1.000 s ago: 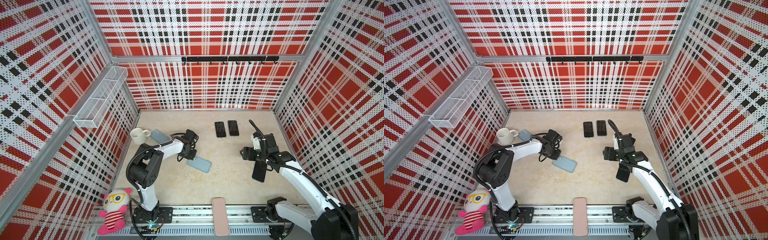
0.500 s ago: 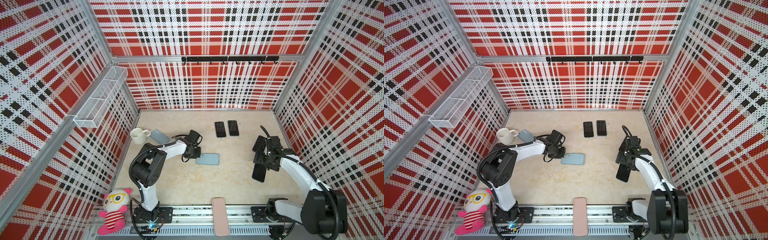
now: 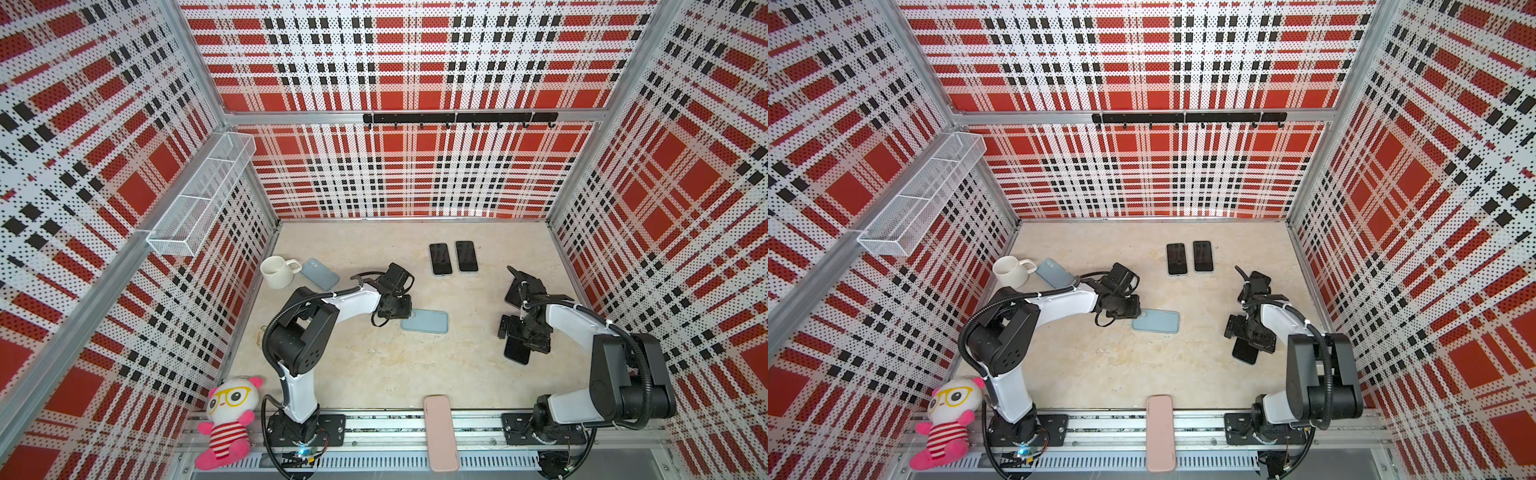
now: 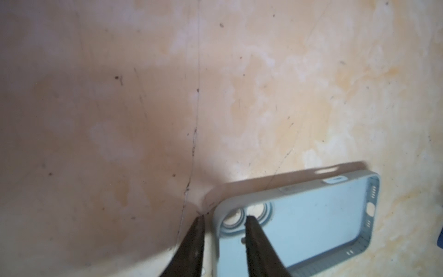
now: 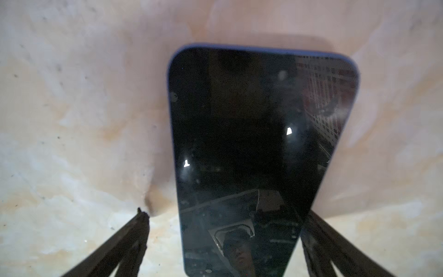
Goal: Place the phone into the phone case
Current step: 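Drag the blue case mid-table with left gripper while right lowers onto phone, then lift the blue-edged black phone with the right gripper toward the left gripper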
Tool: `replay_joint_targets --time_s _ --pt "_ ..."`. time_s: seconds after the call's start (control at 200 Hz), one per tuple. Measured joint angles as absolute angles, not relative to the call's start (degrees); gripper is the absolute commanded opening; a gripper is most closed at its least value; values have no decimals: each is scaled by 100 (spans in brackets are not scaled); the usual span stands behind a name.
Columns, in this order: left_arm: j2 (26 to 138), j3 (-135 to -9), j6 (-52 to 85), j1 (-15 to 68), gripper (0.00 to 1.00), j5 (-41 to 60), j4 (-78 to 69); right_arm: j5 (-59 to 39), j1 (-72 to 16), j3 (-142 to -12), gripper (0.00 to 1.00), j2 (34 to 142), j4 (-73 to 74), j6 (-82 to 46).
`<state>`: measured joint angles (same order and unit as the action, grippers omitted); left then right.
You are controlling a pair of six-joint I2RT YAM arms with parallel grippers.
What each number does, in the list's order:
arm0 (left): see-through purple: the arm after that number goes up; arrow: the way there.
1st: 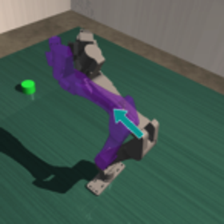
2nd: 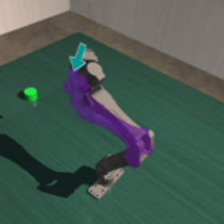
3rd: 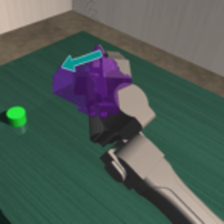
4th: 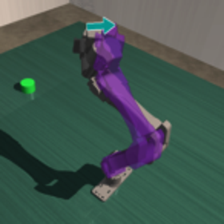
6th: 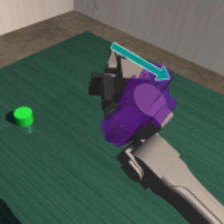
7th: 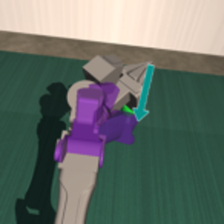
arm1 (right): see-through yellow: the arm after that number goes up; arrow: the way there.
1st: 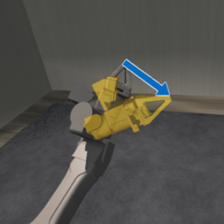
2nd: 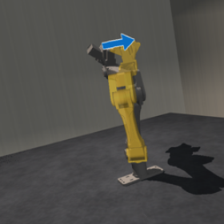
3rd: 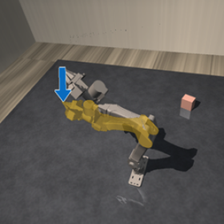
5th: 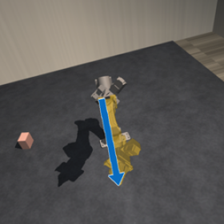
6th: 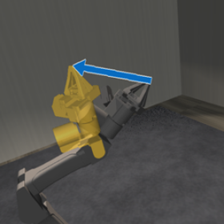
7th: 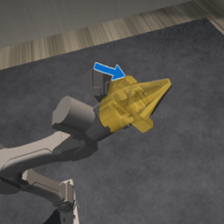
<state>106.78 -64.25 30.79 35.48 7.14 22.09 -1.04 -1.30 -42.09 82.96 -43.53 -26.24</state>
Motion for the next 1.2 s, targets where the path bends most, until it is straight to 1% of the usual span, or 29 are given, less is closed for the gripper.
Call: replay_joint_targets --time_s 0.115,0.321,0.391,0.471,0.566,0.601,0.762,0.822,0.957,1.202 --pt "10619 -6423 3094 3557 44 701 2239 -78 -130 -4235 97 8350 -4366 -2626" --pt "10162 -6420 3131 3553 51 617 2228 82 -130 -4292 86 8466 -4416 -2679" --pt "9988 -6420 3133 3553 53 637 2209 82 -130 -4294 81 8475 -4410 -2681" --pt "9819 -6394 3140 3538 57 652 2163 86 -130 -4294 75 8475 -4394 -2674" --pt "9620 -6217 3212 3468 58 694 2040 93 -132 -4296 70 8453 -4392 -2687" --pt "9529 -6082 3267 3422 60 740 1955 91 -143 -4296 69 8444 -4392 -2692" --pt "9155 -5398 3579 3135 61 941 1551 93 -285 -4294 66 8409 -4386 -2663" --pt "9006 -5177 3680 3039 63 1059 1378 38 -471 -4316 64 8409 -4390 -2615" --pt "8831 -5033 3732 2836 62 1527 1160 -285 -1024 -4484 59 8412 -4390 -2440" --pt "8473 -4866 3651 2252 62 2687 1066 -572 -2261 -5424 51 8484 -4213 -1629"
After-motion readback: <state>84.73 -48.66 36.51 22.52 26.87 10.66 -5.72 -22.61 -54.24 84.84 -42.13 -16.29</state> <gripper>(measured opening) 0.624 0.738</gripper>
